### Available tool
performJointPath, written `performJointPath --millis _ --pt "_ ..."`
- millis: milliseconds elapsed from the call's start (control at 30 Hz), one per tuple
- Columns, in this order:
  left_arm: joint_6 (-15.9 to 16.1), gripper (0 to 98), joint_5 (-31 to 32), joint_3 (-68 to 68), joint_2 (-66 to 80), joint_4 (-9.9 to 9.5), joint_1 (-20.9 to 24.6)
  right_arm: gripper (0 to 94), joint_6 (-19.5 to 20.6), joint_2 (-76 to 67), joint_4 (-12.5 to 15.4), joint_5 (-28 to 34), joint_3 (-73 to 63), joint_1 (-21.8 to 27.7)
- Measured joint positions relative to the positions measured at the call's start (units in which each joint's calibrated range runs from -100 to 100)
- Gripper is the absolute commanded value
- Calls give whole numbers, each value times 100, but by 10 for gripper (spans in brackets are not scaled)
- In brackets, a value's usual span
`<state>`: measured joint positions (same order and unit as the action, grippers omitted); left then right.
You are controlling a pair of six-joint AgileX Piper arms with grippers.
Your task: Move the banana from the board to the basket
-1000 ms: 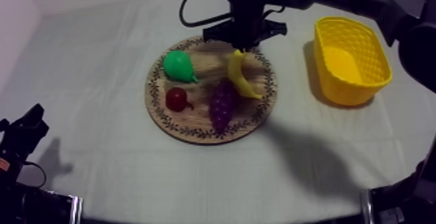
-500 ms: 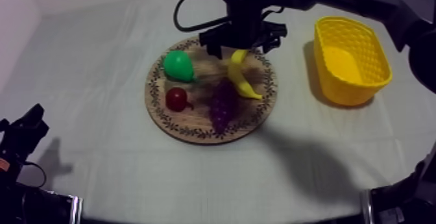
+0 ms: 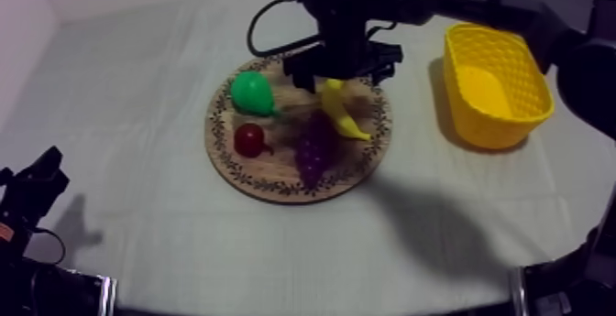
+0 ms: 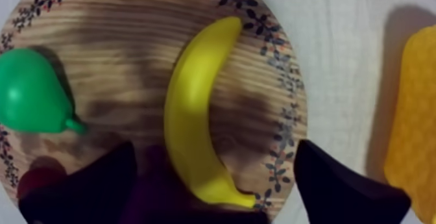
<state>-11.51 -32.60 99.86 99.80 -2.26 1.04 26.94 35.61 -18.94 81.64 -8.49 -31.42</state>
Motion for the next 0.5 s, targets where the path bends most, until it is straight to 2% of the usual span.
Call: performJointPath --millis 500 --pt "0 1 0 0 0 0 0 884 -157 1043 183 -103 -826 154"
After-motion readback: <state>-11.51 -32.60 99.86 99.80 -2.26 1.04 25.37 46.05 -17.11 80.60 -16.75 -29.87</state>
